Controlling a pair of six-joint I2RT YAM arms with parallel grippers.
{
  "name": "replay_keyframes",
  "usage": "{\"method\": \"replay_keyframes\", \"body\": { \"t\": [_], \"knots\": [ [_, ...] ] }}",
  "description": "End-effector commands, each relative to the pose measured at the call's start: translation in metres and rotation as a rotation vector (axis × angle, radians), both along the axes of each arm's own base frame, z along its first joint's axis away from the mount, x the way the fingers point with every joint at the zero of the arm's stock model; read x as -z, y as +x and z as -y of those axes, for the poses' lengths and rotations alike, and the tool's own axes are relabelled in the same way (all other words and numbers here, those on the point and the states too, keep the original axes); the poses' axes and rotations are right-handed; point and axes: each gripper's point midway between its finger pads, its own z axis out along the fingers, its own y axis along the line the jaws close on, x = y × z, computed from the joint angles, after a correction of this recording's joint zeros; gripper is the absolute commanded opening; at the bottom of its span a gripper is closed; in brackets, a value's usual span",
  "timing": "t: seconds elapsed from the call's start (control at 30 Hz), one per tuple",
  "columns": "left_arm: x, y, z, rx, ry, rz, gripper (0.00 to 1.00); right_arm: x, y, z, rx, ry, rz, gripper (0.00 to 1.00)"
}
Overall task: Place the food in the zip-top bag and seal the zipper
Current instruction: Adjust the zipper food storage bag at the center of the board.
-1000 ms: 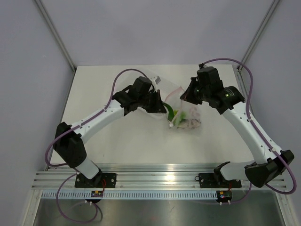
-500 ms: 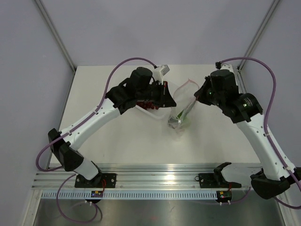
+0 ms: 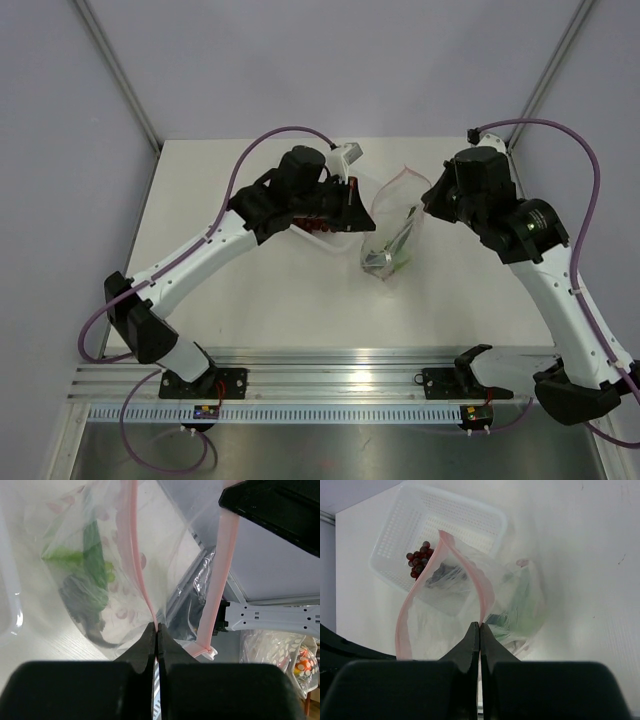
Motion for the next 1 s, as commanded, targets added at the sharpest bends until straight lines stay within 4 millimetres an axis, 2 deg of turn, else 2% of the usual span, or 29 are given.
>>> {"method": "replay_keyframes", "body": {
  "t": [0.0, 0.03, 0.1, 0.13, 0.2, 0.23, 0.27, 0.3, 0.33, 0.4, 0.43, 0.5, 0.57, 0.6, 0.63, 0.7, 0.73, 0.77, 0.8, 0.83, 0.87, 0.9, 0.97],
  "knots": [
    [-0.005, -0.006, 0.004, 0.054, -0.060, 0.032, 0.00, -0.003, 0.004, 0.007, 0.033, -0.012, 0.042, 0.00],
    [0.016, -0.007, 0.006, 0.061, -0.042, 0.002, 0.00, 0.014, 0.006, 0.004, 0.027, -0.021, 0.010, 0.00],
    [0.043, -0.006, 0.011, 0.073, -0.010, -0.057, 0.00, 0.035, 0.010, -0.002, 0.019, -0.024, -0.035, 0.00],
    [0.050, -0.009, 0.013, 0.095, -0.010, -0.080, 0.00, 0.048, 0.010, -0.004, 0.016, -0.030, -0.065, 0.00],
    [0.053, -0.009, 0.019, 0.109, -0.021, -0.105, 0.00, 0.053, 0.012, -0.006, 0.017, -0.030, -0.078, 0.00],
    [0.046, -0.010, 0.021, 0.123, -0.037, -0.099, 0.00, 0.043, 0.013, -0.007, 0.013, -0.022, -0.058, 0.00],
    [0.024, -0.009, 0.024, 0.130, -0.069, -0.064, 0.00, 0.027, 0.015, -0.007, 0.008, -0.011, -0.023, 0.00],
    [0.012, -0.007, 0.025, 0.132, -0.086, -0.042, 0.00, 0.028, 0.014, -0.007, 0.005, -0.018, -0.026, 0.00],
    [-0.004, -0.010, 0.025, 0.150, -0.109, -0.020, 0.00, 0.004, 0.016, -0.007, 0.005, 0.004, 0.025, 0.00],
    [-0.043, -0.014, 0.026, 0.180, -0.172, 0.039, 0.00, -0.015, 0.013, -0.005, -0.002, 0.007, 0.054, 0.00],
    [-0.057, -0.021, 0.024, 0.200, -0.203, 0.057, 0.00, -0.032, 0.011, -0.004, -0.006, 0.025, 0.090, 0.00],
    [-0.073, -0.024, 0.022, 0.202, -0.242, 0.084, 0.00, -0.046, 0.007, -0.003, -0.015, 0.040, 0.122, 0.00],
    [-0.063, -0.021, 0.020, 0.183, -0.227, 0.085, 0.00, -0.050, 0.004, -0.004, -0.020, 0.065, 0.140, 0.00],
    [-0.050, -0.019, 0.020, 0.169, -0.205, 0.069, 0.00, -0.049, 0.002, -0.003, -0.021, 0.068, 0.144, 0.00],
    [-0.024, -0.017, 0.021, 0.160, -0.165, 0.026, 0.00, -0.031, 0.004, -0.004, -0.018, 0.049, 0.109, 0.00],
    [0.014, -0.014, 0.027, 0.163, -0.127, -0.043, 0.00, -0.006, 0.009, -0.005, -0.005, 0.033, 0.063, 0.00],
    [0.036, -0.016, 0.028, 0.171, -0.102, -0.096, 0.00, 0.027, 0.009, -0.009, -0.013, 0.010, -0.011, 0.00],
    [0.057, -0.013, 0.032, 0.171, -0.070, -0.132, 0.00, 0.041, 0.012, -0.013, -0.013, 0.014, -0.033, 0.00],
    [0.066, -0.013, 0.032, 0.171, -0.057, -0.151, 0.00, 0.058, 0.013, -0.014, -0.013, 0.004, -0.067, 0.00],
    [0.073, -0.013, 0.032, 0.171, -0.043, -0.168, 0.00, 0.078, 0.012, -0.014, -0.008, -0.014, -0.113, 0.00],
    [0.072, -0.013, 0.032, 0.174, -0.043, -0.166, 0.00, 0.083, 0.012, -0.015, 0.000, -0.009, -0.130, 0.00],
    [0.066, -0.013, 0.032, 0.178, -0.050, -0.155, 0.00, 0.082, 0.012, -0.016, -0.005, -0.004, -0.135, 0.00],
    [0.040, -0.010, 0.032, 0.178, -0.070, -0.092, 0.00, 0.064, 0.013, -0.017, -0.016, 0.007, -0.090, 0.00]
  ]
}}
